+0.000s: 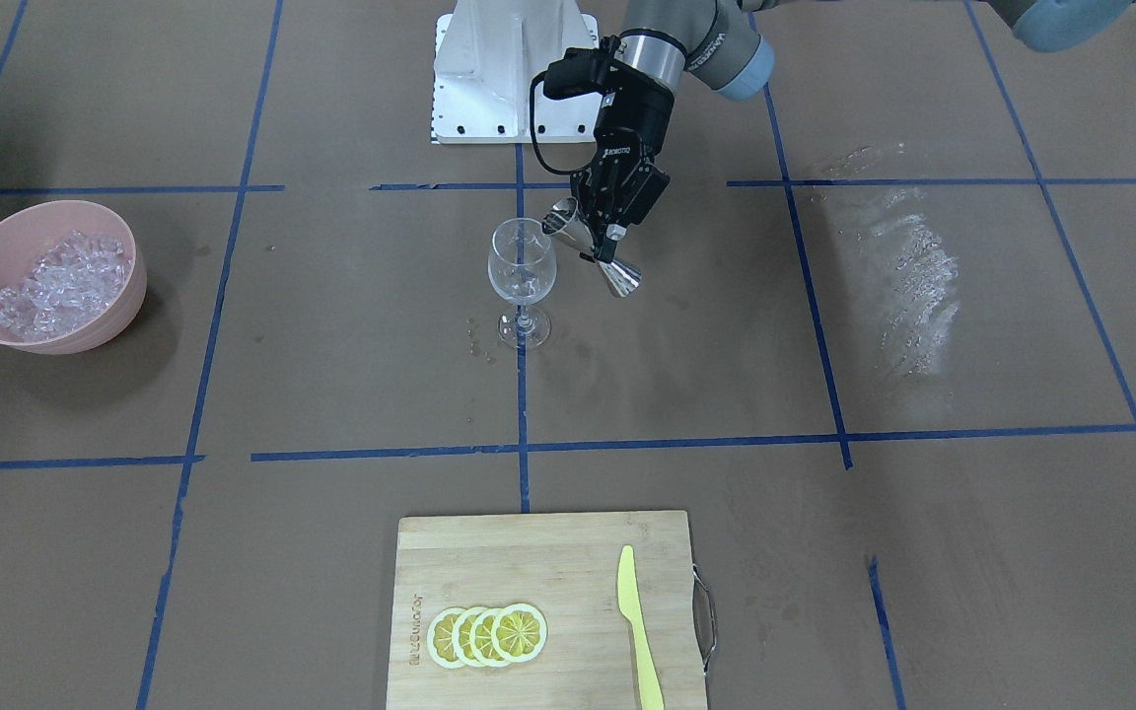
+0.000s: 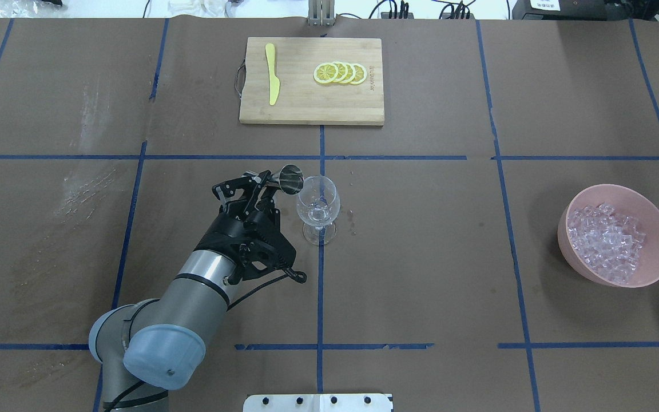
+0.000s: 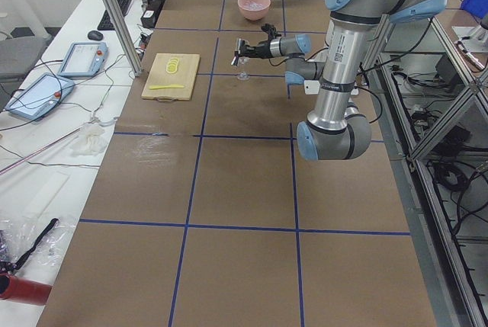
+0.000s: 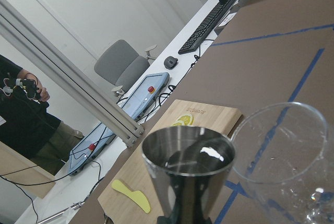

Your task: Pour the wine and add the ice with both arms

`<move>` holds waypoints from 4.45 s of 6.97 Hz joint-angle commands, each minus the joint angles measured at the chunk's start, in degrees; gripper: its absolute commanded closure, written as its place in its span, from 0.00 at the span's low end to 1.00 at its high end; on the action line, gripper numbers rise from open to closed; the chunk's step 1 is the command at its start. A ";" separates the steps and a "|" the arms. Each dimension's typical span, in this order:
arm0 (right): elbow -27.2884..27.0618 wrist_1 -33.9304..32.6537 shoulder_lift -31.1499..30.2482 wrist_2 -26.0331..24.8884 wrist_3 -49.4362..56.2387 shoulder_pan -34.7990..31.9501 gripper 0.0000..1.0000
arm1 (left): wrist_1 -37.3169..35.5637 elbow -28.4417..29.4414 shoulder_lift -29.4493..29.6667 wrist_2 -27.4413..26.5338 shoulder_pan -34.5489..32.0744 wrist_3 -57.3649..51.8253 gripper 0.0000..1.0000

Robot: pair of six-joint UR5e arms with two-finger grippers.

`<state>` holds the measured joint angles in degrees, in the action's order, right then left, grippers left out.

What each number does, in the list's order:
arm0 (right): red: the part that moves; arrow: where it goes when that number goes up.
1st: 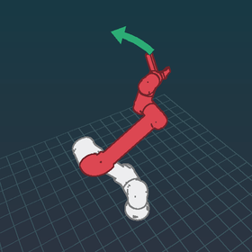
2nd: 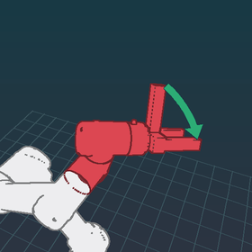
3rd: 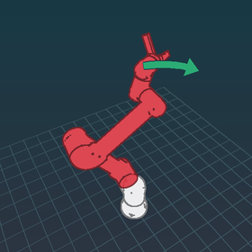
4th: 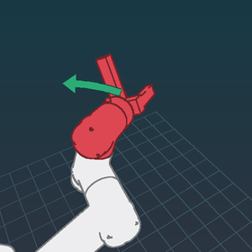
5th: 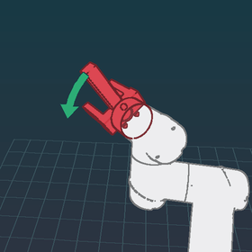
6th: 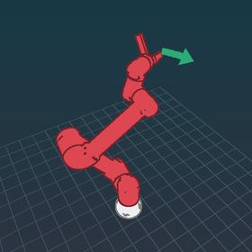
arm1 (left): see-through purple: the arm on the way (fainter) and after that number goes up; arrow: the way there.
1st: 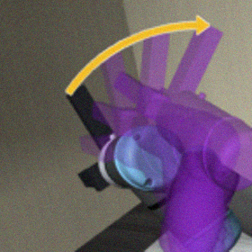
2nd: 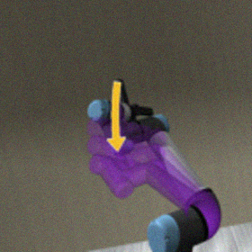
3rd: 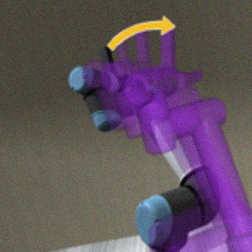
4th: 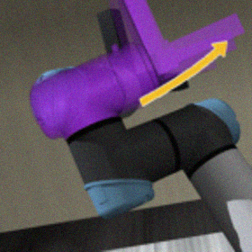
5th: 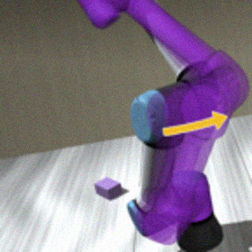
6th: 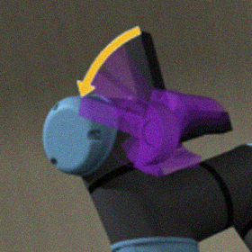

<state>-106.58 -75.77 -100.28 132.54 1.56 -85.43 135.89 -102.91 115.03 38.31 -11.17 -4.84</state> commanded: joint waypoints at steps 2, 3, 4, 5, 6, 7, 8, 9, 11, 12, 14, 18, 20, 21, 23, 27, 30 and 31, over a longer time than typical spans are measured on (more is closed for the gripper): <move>0.06 0.01 -0.09 0.00 0.02 0.00 0.00 | -0.19 0.25 0.80 -4.10 0.00 -13.91 1.00; 0.06 0.01 -0.09 0.00 0.02 0.00 0.00 | -0.10 0.34 1.16 -4.55 0.09 -17.53 1.00; 0.06 -0.08 -0.09 -0.09 0.02 0.00 0.00 | -0.10 0.34 1.25 -4.56 0.18 -19.57 1.00; 0.14 -0.08 -0.09 -0.09 0.02 0.00 0.00 | -0.02 0.43 1.25 -4.64 0.18 -22.46 1.00; 0.15 -0.08 -0.09 -0.09 0.02 0.00 0.00 | -0.01 0.52 1.60 -5.69 0.27 -24.49 1.00; 0.41 -0.08 -0.09 0.00 0.11 0.00 0.00 | -0.01 0.52 2.12 -5.79 0.27 -28.34 1.00; 0.50 0.01 -0.09 0.00 0.11 0.00 0.00 | -0.01 0.52 2.48 -5.96 0.27 -30.99 1.00; 0.50 -0.08 -0.09 0.00 0.11 0.00 0.00 | 0.16 0.61 2.91 -7.27 0.35 -33.89 1.00; 0.58 -0.08 -0.09 0.00 0.20 0.00 0.00 | 0.25 0.61 3.53 -7.37 0.44 -38.28 1.00; 0.58 -0.08 -0.09 0.00 0.11 0.00 0.00 | 0.25 0.52 3.53 -7.54 0.44 -40.40 1.00; 0.58 0.01 -0.09 0.00 0.11 0.00 0.00 | 0.60 0.52 3.71 -7.81 0.36 -41.39 1.00; 0.67 0.01 0.00 -0.09 0.11 0.00 0.00 | 10.05 0.78 3.62 -7.90 -0.61 -40.51 1.00; 0.58 0.01 0.00 -0.09 0.11 0.00 0.00 | 10.62 0.78 2.92 -5.63 -1.14 -20.69 1.00; 0.58 0.01 0.00 -0.09 0.20 0.00 0.00 | 10.45 0.78 2.83 -0.22 -1.75 -3.59 1.00; 0.50 0.01 0.00 -0.09 0.20 0.00 0.00 | 8.77 0.70 1.09 0.45 -2.89 5.36 1.00; 0.15 0.01 0.00 0.00 0.29 0.00 0.00 | 11.13 -2.54 -14.35 5.12 -5.09 40.44 1.00; 0.06 0.01 0.00 0.00 0.20 0.00 0.00 | 16.13 -1.33 -24.02 4.15 -5.01 61.93 1.00; -0.12 0.01 0.00 0.00 0.11 0.00 0.00 | 18.25 -0.11 -26.67 0.58 -5.01 63.54 1.00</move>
<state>-106.58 -75.76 -100.28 132.52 1.74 -85.43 151.50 -104.17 92.12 41.86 -16.20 55.21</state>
